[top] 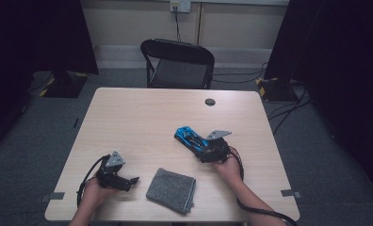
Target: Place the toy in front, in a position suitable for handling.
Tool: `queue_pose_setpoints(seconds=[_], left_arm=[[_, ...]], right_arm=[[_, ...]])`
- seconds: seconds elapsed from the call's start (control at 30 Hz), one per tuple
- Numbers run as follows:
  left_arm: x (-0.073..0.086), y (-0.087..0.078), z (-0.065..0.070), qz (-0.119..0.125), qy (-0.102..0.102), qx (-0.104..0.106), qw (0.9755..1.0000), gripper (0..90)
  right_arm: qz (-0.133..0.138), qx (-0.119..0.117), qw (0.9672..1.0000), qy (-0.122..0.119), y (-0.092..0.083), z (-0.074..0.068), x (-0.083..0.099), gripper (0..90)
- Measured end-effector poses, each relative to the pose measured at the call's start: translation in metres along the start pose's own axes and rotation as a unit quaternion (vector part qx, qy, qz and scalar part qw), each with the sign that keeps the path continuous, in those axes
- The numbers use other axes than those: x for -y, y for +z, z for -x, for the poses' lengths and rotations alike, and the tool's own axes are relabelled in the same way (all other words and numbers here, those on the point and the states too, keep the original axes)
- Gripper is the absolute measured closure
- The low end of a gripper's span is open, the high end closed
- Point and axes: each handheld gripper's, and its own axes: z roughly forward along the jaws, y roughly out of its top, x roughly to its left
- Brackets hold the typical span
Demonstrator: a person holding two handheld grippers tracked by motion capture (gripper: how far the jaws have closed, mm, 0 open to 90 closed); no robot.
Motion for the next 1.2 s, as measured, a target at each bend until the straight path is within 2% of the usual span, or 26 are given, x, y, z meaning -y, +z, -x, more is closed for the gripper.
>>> queue_pose_setpoints(seconds=[0.13, 0.17, 0.2, 0.27, 0.37, 0.43, 0.47, 0.5, 0.53, 0.6, 0.63, 0.67, 0.83, 0.9, 0.93, 1.03, 1.1, 1.2], left_arm=[[0.0, -0.003, 0.0, 0.002, -0.005, -0.001, 1.0, 5.4], [-0.002, -0.006, -0.001, 0.003, -0.011, -0.006, 0.9999, 17.8], [-0.002, -0.006, -0.001, 0.003, -0.011, -0.006, 0.9999, 20.1], [-0.006, -0.01, 0.0, 0.014, -0.017, -0.001, 0.9998, 17.0], [-0.019, -0.02, 0.007, 0.044, -0.005, 0.014, 0.9989, 17.1], [-0.022, -0.022, 0.009, 0.049, -0.005, 0.019, 0.9986, 16.5], [-0.03, -0.024, 0.017, 0.054, -0.016, 0.037, 0.9977, 16.5], [-0.03, -0.024, 0.017, 0.054, -0.016, 0.037, 0.9977, 16.2], [-0.032, -0.023, 0.02, 0.052, -0.019, 0.047, 0.9974, 16.2], [-0.037, -0.022, 0.029, 0.05, -0.008, 0.058, 0.9971, 16.3], [-0.042, -0.02, 0.037, 0.05, 0.01, 0.067, 0.9965, 18.3], [-0.042, -0.02, 0.037, 0.05, 0.01, 0.067, 0.9965, 18.5], [-0.051, -0.013, 0.061, 0.05, 0.04, 0.091, 0.9938, 19.0], [-0.054, -0.007, 0.072, 0.043, 0.052, 0.115, 0.9911, 19.3], [-0.054, -0.007, 0.072, 0.043, 0.052, 0.115, 0.9911, 19.4], [-0.056, -0.002, 0.08, 0.038, 0.06, 0.13, 0.989, 19.4], [-0.058, 0.0, 0.083, 0.036, 0.061, 0.145, 0.9868, 26.4], [-0.059, 0.003, 0.085, 0.035, 0.061, 0.151, 0.986, 26.7]], right_arm=[[0.0, -0.001, 1.0, 0.0, -0.002, 0.0, 0.002, 24.4], [-0.001, 0.0, 1.0, 0.001, -0.003, 0.0, 0.003, 24.4], [-0.001, -0.001, 1.0, 0.001, -0.003, 0.0, 0.003, 24.4], [0.0, 0.0, 1.0, 0.0, -0.003, 0.0, 0.003, 24.3], [-0.001, -0.001, 1.0, 0.0, -0.003, 0.0, 0.003, 24.3], [-0.001, -0.001, 1.0, 0.001, -0.003, 0.0, 0.003, 24.3], [-0.001, -0.001, 1.0, 0.001, -0.003, 0.0, 0.003, 24.3], [-0.001, -0.001, 1.0, 0.001, -0.003, 0.0, 0.003, 24.3], [-0.001, 0.0, 1.0, 0.001, -0.003, 0.0, 0.003, 24.3], [-0.001, -0.001, 1.0, 0.001, -0.003, 0.0, 0.003, 24.3], [-0.001, -0.001, 1.0, 0.001, -0.003, 0.0, 0.003, 24.3], [-0.001, -0.001, 1.0, 0.001, -0.003, 0.0, 0.003, 24.3], [-0.001, -0.001, 1.0, 0.001, -0.003, 0.0, 0.003, 24.3], [-0.001, 0.0, 1.0, 0.001, -0.003, 0.0, 0.003, 24.3], [-0.001, 0.0, 1.0, 0.001, -0.003, 0.0, 0.003, 24.3], [-0.001, 0.0, 1.0, 0.001, -0.003, 0.0, 0.003, 24.2], [-0.001, 0.0, 1.0, 0.001, -0.003, 0.0, 0.003, 24.2], [-0.001, 0.0, 1.0, 0.001, -0.003, 0.0, 0.003, 24.2]])
